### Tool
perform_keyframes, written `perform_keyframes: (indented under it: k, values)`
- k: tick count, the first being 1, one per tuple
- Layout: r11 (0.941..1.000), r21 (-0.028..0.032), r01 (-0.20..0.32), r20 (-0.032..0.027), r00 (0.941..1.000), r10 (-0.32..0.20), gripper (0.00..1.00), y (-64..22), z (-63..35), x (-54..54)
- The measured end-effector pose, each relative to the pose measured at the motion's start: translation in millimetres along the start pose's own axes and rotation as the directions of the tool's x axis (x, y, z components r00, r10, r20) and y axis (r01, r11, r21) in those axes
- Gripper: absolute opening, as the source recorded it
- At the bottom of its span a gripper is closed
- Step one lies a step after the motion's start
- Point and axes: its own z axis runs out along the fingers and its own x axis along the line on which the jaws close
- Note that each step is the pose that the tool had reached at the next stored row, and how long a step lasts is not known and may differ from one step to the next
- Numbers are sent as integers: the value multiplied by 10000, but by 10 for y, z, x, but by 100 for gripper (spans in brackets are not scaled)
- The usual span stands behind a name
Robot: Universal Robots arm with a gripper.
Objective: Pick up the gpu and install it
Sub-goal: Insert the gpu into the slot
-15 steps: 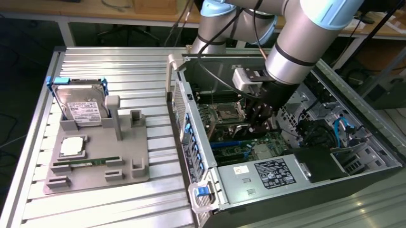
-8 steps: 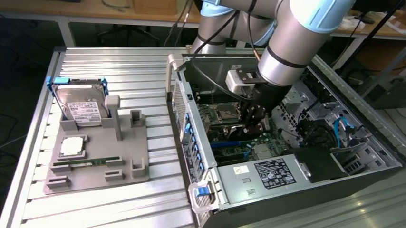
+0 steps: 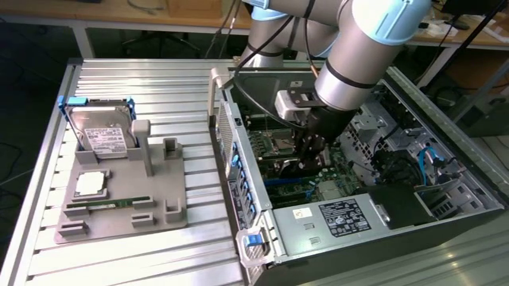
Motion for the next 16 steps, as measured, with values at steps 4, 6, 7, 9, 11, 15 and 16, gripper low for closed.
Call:
perform_keyframes:
  k: [4, 6, 7, 9, 11, 15, 16]
  values:
    - [10000, -1, -1, -3, 10000, 1, 27, 24, 18, -2]
    - [10000, -1, 0, -4, 10000, 0, 27, 26, 18, -2]
    - [10000, -1, 1, -2, 10000, -1, 27, 26, 20, -2]
    - [10000, 1, 0, 3, 10000, 0, 27, 26, 28, -2]
    - [10000, 0, -1, 0, 10000, 1, 27, 26, 34, 0]
    - [10000, 0, 7, -1, 10000, -7, 27, 25, 42, 22]
    - [10000, 0, 14, 1, 10000, -14, 27, 25, 46, 24]
